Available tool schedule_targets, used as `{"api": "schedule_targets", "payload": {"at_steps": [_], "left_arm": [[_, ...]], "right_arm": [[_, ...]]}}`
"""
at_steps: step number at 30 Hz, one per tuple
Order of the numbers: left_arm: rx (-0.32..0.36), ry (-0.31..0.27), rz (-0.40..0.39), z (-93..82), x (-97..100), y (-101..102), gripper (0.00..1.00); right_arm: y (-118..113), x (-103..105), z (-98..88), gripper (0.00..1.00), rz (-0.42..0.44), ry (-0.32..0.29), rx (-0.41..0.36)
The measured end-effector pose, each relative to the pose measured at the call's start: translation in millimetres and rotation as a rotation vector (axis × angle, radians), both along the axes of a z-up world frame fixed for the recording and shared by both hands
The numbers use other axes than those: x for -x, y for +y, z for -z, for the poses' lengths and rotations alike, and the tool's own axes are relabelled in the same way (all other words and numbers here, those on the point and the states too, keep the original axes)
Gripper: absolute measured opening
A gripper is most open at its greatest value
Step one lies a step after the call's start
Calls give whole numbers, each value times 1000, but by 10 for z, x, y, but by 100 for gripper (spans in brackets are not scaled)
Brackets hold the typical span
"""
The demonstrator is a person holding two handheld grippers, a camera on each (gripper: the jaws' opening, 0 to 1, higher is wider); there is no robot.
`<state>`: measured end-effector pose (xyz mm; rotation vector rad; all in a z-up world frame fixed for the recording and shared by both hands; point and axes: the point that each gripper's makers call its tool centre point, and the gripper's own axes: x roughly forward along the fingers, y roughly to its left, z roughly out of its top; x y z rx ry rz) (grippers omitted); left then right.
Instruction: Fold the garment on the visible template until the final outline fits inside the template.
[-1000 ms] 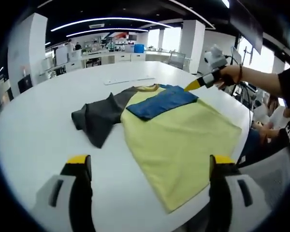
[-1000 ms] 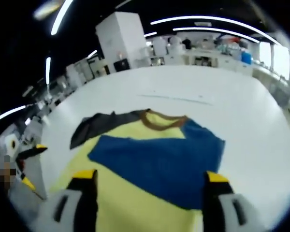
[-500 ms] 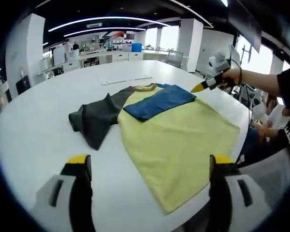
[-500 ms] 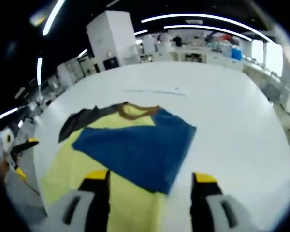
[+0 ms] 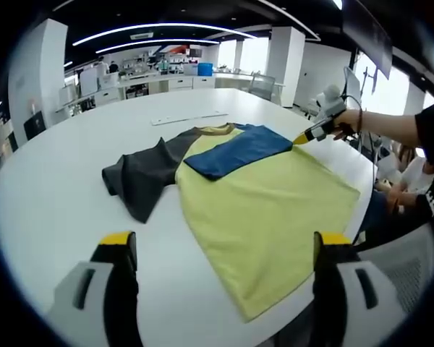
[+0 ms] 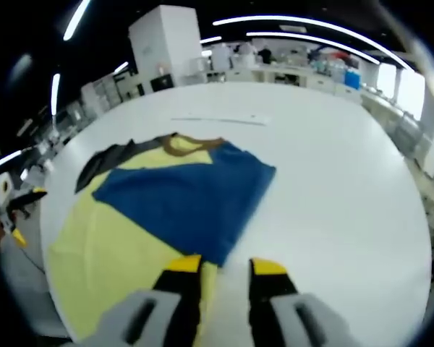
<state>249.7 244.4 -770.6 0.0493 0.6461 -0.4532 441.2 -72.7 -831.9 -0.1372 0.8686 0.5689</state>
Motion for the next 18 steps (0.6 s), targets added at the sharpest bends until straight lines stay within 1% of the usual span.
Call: {"api": "schedule_targets", "payload": {"at_steps": [3, 6, 11, 15, 18], "left_arm": [[1, 0, -2, 0, -4, 7, 99], [1, 0, -5, 1, -3, 13, 99], [-5, 6, -5, 15, 12, 27, 99], [-5, 9, -5, 14, 20, 20, 99], [-4, 9, -7, 23, 21, 38, 99]], "right_arm": [[9, 0, 50, 15, 7, 7, -6], [39, 8, 56, 13, 13, 1, -11], [100, 30, 75, 5, 9, 11, -30], [102, 53, 68, 5, 24, 20, -38], [93, 77, 73, 6, 21, 24, -43]]}}
